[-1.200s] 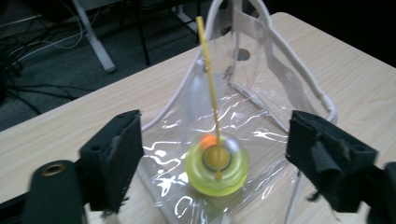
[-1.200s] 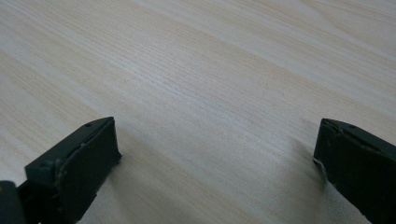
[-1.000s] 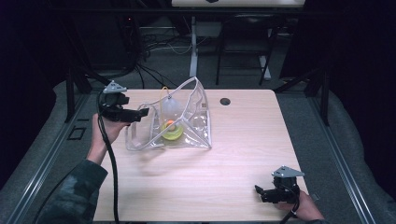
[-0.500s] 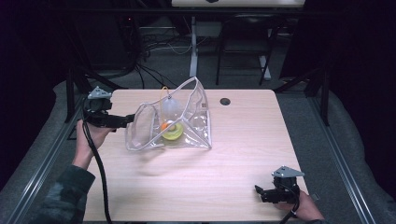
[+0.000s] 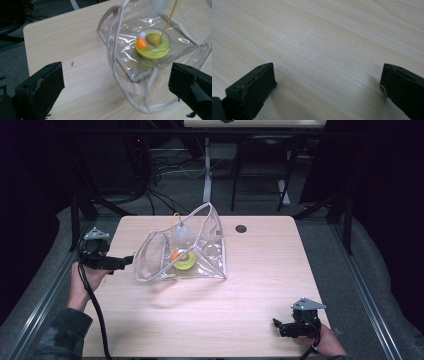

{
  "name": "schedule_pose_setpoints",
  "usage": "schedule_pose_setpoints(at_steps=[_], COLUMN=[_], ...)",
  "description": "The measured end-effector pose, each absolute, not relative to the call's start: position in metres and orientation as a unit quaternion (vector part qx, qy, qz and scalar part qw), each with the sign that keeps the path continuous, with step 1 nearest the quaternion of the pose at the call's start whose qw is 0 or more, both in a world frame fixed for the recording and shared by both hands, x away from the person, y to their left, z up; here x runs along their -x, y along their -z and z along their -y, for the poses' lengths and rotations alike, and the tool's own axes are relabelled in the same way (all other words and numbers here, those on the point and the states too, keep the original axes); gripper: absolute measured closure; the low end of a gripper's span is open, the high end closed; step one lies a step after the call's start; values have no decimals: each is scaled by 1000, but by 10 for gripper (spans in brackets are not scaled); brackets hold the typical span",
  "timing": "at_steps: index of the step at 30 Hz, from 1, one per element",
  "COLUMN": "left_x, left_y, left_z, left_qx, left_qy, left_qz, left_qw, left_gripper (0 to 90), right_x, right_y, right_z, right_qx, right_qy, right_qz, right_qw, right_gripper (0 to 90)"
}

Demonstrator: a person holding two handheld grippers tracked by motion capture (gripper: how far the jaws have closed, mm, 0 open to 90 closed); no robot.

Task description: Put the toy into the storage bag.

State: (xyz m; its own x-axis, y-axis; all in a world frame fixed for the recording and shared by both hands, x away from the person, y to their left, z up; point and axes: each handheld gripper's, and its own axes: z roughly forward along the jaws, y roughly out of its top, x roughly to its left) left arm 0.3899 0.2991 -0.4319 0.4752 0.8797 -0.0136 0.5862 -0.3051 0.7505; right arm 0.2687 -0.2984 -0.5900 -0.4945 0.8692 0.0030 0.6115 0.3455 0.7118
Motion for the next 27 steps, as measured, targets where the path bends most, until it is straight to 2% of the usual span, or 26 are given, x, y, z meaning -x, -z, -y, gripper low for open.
schedule_pose_setpoints(at_steps=[27], left_x=[-367], left_y=[510], left_z=[-311], left_qx=[-793], left_qy=[-152], left_qz=[-501], left_qw=[310], left_gripper=[0], right_x=[-269], right_y=[590], right_z=[299], right_qx=[-463], right_qy=[-332], right_qz=[-799], right_qw=[193], right_gripper=[0])
